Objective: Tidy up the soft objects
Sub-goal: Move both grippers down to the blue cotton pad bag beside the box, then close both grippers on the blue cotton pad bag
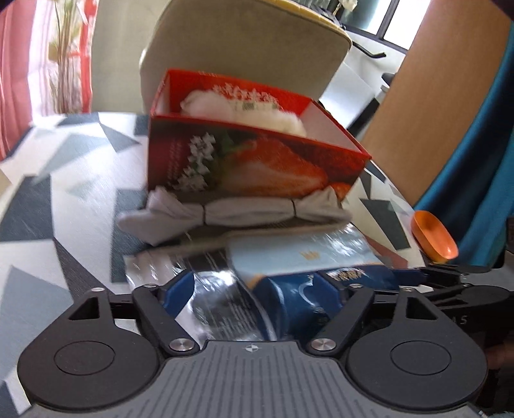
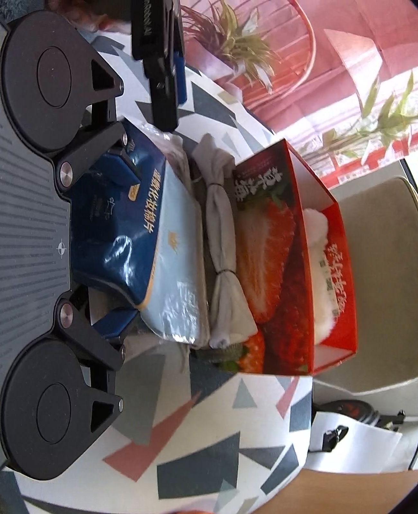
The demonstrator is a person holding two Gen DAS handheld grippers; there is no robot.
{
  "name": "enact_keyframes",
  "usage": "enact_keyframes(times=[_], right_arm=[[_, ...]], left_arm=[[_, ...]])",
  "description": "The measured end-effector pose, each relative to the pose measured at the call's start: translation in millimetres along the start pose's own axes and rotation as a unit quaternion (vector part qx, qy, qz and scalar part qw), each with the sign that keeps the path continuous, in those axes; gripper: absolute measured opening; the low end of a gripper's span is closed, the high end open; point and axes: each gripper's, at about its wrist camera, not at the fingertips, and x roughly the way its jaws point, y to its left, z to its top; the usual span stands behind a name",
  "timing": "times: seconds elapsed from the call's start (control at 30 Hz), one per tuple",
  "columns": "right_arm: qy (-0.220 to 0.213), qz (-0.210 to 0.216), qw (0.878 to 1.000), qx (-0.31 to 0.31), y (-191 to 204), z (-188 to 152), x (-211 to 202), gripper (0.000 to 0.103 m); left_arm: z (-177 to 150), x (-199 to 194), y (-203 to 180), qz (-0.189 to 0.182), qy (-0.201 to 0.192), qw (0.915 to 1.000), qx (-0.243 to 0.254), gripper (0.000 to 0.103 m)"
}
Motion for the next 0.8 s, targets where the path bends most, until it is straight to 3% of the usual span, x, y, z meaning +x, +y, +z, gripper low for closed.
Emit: enact_keyframes(times=[0.1,0.37,0.8], right_arm=[[0.005,0.01,1.0,0.0,3,0,2,0.075],[0.011,0.024,1.0,-0.007,9,0,6,0.064],[0.009,0.031,0.999,-0.039,21,2,10,0.053]], left_arm=[[-3,2,2,-0.021,0.004,0.9997,-0.008,0.066],[-8,13,8,-0.031,0.038,0.9982,-0.034,0.065],[-10,14,13,-0.051,0.046,0.9964,-0.049,0.065]])
